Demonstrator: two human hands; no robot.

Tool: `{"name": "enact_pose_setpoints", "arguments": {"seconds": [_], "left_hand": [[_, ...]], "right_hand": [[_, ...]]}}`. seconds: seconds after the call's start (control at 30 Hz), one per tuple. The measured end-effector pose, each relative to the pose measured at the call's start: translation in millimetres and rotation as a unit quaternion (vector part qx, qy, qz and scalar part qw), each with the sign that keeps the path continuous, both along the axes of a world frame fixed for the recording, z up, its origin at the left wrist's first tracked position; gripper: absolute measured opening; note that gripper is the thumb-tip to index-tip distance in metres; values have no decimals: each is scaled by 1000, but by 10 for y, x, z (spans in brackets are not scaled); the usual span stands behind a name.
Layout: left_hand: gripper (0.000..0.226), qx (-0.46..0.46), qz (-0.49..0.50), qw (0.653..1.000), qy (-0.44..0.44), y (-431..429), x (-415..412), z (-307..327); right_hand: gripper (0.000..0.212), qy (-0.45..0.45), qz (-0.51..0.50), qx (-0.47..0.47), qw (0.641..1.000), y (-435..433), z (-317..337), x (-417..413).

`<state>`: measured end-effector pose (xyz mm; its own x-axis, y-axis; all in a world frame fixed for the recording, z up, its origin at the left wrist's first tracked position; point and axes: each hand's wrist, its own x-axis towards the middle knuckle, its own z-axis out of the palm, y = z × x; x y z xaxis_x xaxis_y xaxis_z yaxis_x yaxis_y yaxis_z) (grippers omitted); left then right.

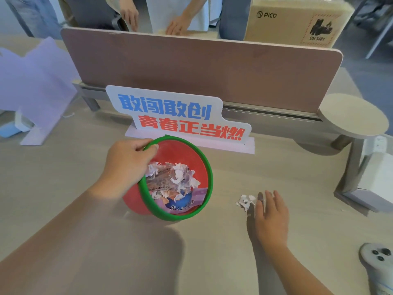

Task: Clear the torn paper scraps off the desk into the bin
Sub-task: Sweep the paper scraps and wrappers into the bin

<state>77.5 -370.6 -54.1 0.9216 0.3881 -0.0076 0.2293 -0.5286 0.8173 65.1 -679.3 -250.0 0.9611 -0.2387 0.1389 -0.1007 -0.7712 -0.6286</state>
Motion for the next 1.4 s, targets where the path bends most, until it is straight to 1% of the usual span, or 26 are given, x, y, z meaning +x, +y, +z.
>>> {"name": "enact_pose_setpoints", "arguments": {"seconds": [0.03,0.07,0.13,0.2,0.27,0.33,0.4,0.5,0.53,0.6,0.63,0.67,0.73,0.83,0.9,0.93,1.0,1.07,1.13,1.17,1.23,1.33,1.4], "left_hand": [[13,3,-3,1000,-1,1,1,2],[13,6,-5,1000,-2,-1,4,8],[19,5,-6,1000,-4,3,13,15],[22,1,-3,1000,-6,0,19,9],[23,-9,0,1000,-7,-5,21,-5],[19,-16,2,1000,-11,-23,26,-18],[19,-20,5,1000,-11,-34,38,-37],[18,-45,13,999,-6,-39,55,-61],[16,-54,18,998,-6,-41,56,-62],[17,-59,22,998,-9,-48,63,-75],[19,-58,22,998,-11,-58,64,-79],[20,-59,21,998,-11,-67,67,-85],[15,-59,14,998,-11,-85,74,-101],[10,-63,8,998,-8,-105,79,-111],[11,-67,12,998,-6,-120,88,-95],[15,-66,14,998,-5,-126,99,-86],[26,-68,18,997,-4,-128,114,-66],[30,-77,21,997,-3,-142,115,-45],[29,-81,18,997,0,-157,104,-26],[28,-83,15,996,-1,-157,93,-29],[29,-78,5,997,-12,-146,74,-33],[33,-73,0,997,-22,-106,73,-54],[28,-82,3,996,-21,-89,71,-58]], "right_hand": [[13,7,-33,61,998,-24,17,-16],[8,20,-58,103,993,-16,22,-11],[12,23,-88,120,989,53,51,54],[22,15,-84,104,991,169,56,153],[26,45,-46,59,996,312,30,221],[27,75,-7,-19,997,392,-51,248],[20,74,45,-67,994,378,-121,257],[14,62,164,-110,978,184,-153,329],[15,52,206,-136,968,113,-139,362],[26,28,257,-185,948,18,-104,422],[33,22,261,-203,943,8,-88,440],[38,28,245,-207,947,22,-85,448],[43,56,208,-187,958,85,-85,459],[43,116,165,-144,969,164,25,501],[45,138,90,-68,984,207,102,583],[47,143,64,-17,987,258,196,617],[50,109,44,64,991,455,470,625],[53,56,61,132,988,774,791,558],[56,37,89,198,975,1152,1081,491],[54,37,113,203,972,1336,1195,461],[43,48,185,158,969,1664,1336,392],[27,81,284,128,947,1967,1318,280],[31,65,309,137,939,1975,1287,229]]}}
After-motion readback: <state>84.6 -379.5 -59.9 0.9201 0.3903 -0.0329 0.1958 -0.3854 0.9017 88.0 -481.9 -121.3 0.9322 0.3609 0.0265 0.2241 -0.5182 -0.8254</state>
